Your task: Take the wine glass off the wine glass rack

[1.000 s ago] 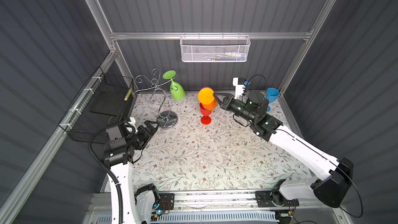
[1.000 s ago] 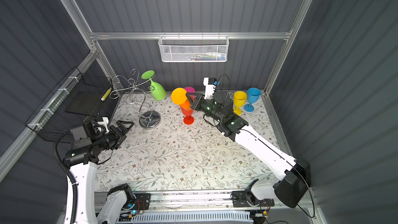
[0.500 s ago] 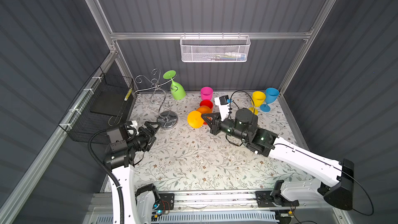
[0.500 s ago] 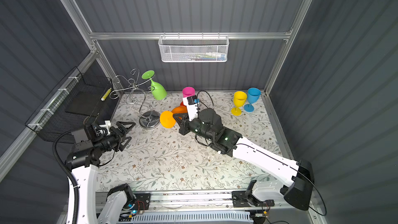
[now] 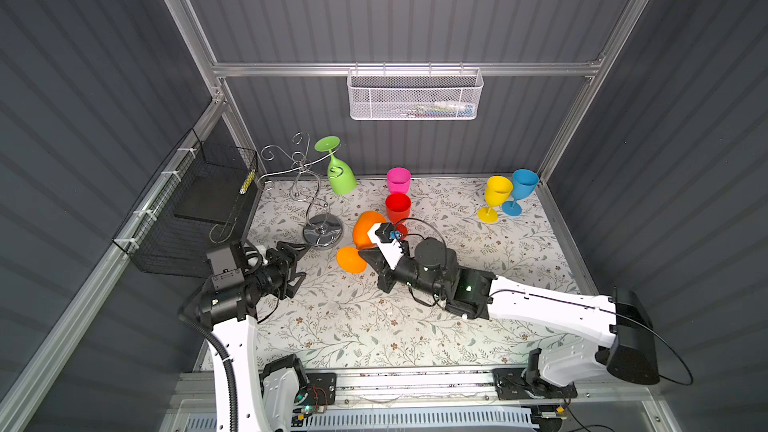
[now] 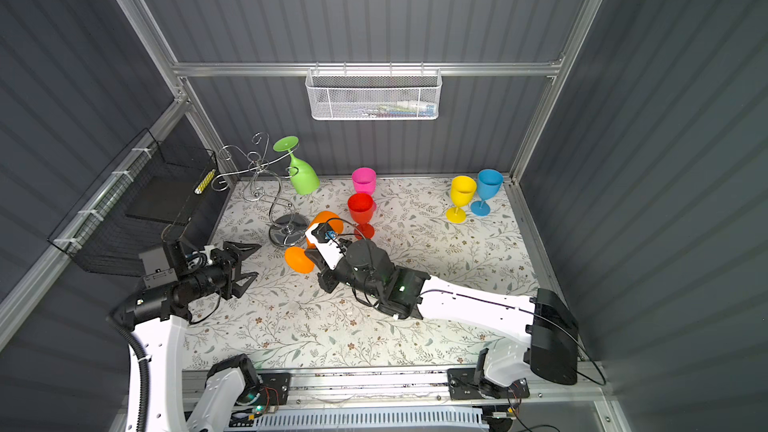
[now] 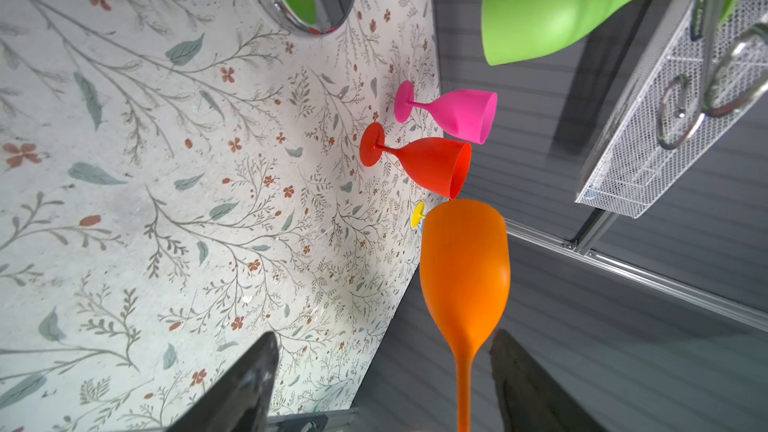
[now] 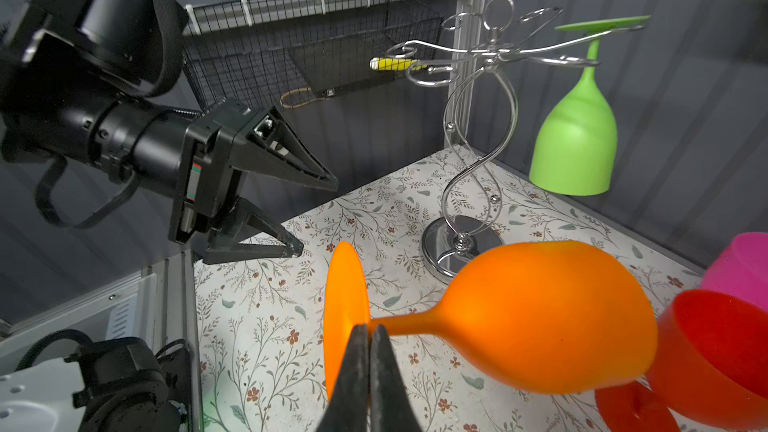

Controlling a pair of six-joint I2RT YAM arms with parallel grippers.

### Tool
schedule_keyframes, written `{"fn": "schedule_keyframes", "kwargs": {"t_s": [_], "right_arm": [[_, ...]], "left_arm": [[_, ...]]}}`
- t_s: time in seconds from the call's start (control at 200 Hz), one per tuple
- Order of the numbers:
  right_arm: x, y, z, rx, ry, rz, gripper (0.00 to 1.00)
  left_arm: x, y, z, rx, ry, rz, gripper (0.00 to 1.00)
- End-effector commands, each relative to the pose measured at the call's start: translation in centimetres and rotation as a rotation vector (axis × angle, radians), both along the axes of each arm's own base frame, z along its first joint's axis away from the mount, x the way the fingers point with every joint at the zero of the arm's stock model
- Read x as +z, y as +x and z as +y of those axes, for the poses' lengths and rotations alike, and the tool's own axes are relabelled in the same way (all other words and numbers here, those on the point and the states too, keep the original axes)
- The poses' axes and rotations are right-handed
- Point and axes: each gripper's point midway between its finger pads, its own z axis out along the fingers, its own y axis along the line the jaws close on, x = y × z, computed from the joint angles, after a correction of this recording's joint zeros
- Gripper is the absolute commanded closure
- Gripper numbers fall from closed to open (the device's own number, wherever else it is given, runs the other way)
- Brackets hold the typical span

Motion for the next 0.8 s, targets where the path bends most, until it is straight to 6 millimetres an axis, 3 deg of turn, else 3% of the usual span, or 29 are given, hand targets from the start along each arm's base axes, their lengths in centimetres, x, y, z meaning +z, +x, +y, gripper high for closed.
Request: {"fn": "schedule_keyframes", "kwargs": {"t_s": [0.0, 0.37, 0.63, 0.795], "right_arm": [[1.0, -0.1, 1.0, -0.012, 0.012, -0.135, 1.0], [-1.3, -0.4, 3.7, -0.026, -0.054, -0.304, 1.0], [-2.6, -0.8, 4.7, -0.042, -0.081, -0.405, 1.0], [-3.5, -1.1, 5.5, -0.043, -0.107, -0.462, 1.0]], "left_arm": [[-0.6, -0.6, -0.5, 0.029, -0.097, 0.093, 0.23], [-1.0, -1.3, -0.9, 0.011, -0.14, 0.241, 0.29], [-1.7, -1.7, -0.8, 0.018, -0.145, 0.299, 0.44], [-1.9, -1.7, -0.7, 0.022, -0.141, 0.315, 0.44]]}}
